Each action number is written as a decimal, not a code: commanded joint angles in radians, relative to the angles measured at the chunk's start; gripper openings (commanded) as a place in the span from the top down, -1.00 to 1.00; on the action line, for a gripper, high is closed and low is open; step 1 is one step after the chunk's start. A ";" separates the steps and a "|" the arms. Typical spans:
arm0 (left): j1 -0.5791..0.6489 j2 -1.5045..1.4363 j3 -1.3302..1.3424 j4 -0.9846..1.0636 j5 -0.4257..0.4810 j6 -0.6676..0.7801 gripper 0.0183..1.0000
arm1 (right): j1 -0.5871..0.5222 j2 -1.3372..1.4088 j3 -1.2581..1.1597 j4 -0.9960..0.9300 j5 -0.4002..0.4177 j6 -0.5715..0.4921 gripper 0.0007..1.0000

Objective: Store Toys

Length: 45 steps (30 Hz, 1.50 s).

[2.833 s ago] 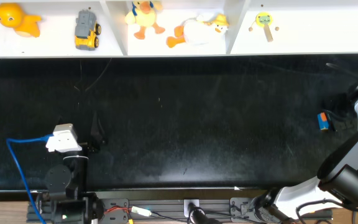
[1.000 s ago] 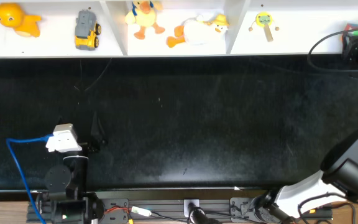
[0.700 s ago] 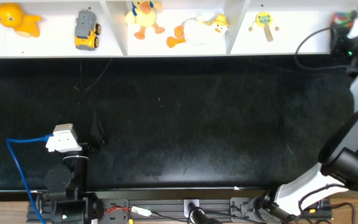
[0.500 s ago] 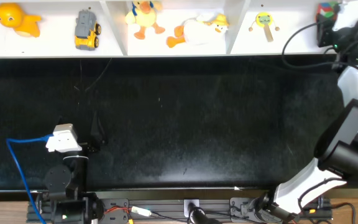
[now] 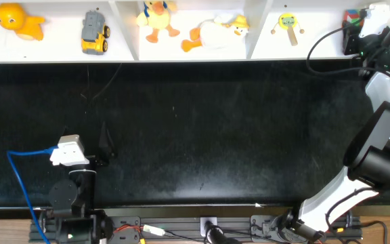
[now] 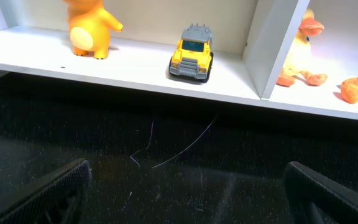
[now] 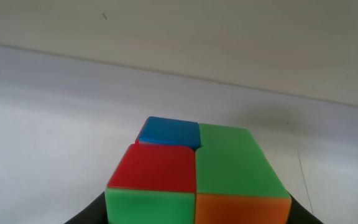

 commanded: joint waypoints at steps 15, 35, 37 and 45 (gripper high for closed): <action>-0.006 -0.010 -0.008 0.005 -0.008 -0.007 -1.00 | -0.003 0.012 0.009 -0.122 0.041 0.042 -0.89; -0.006 -0.010 -0.008 0.005 -0.008 -0.007 -1.00 | 0.000 -0.472 0.009 -0.658 0.217 0.455 -1.00; -0.006 -0.010 -0.008 0.005 -0.008 -0.007 -1.00 | 0.004 -0.518 0.009 -0.771 0.212 0.494 -0.99; -0.006 -0.010 -0.008 0.005 -0.008 -0.007 -1.00 | 0.122 -0.631 0.009 -1.070 0.082 0.319 -1.00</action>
